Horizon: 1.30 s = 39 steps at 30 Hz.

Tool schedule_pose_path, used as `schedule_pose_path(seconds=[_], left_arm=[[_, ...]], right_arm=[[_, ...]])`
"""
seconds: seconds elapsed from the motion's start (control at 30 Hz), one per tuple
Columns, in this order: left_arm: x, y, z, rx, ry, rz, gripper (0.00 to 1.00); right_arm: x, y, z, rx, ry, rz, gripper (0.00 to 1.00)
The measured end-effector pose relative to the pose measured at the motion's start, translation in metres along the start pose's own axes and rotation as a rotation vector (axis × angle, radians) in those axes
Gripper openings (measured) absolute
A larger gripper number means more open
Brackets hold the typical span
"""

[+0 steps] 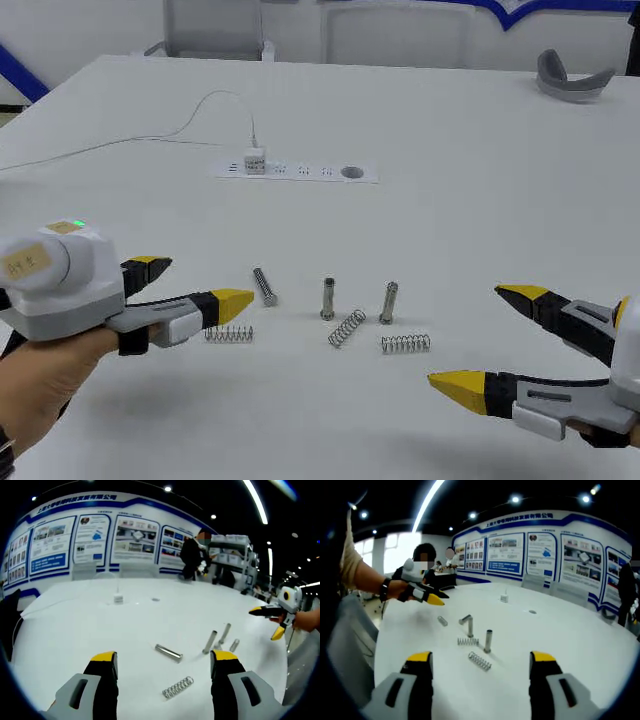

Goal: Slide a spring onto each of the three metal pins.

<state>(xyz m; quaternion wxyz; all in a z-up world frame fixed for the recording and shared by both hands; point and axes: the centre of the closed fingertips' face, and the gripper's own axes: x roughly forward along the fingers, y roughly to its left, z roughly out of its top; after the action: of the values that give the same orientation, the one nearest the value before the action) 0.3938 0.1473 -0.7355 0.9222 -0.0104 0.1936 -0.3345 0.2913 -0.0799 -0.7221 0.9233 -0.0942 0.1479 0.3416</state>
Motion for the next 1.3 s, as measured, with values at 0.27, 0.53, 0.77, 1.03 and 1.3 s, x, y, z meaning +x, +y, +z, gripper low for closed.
schedule_pose_path(seconds=[0.27, 0.53, 0.77, 1.03, 1.3], left_arm=[[0.020, -0.006, 0.000, 0.013, 0.024, 0.007, 0.75], [0.035, -0.003, -0.002, 0.016, 0.058, 0.044, 0.74], [0.048, 0.000, -0.004, 0.018, 0.086, 0.086, 0.73], [0.061, 0.005, -0.008, 0.016, 0.126, 0.142, 0.68], [0.074, 0.004, -0.012, 0.014, 0.149, 0.156, 0.65]], right_arm=[[0.000, 0.001, -0.002, 0.001, 0.005, 0.002, 0.80], [0.000, 0.000, -0.004, 0.011, 0.004, -0.002, 0.80], [0.000, 0.000, -0.004, 0.012, 0.002, -0.002, 0.80], [-0.001, 0.002, -0.004, 0.011, 0.004, 0.001, 0.80], [-0.001, 0.003, -0.007, 0.020, 0.008, -0.002, 0.80]])
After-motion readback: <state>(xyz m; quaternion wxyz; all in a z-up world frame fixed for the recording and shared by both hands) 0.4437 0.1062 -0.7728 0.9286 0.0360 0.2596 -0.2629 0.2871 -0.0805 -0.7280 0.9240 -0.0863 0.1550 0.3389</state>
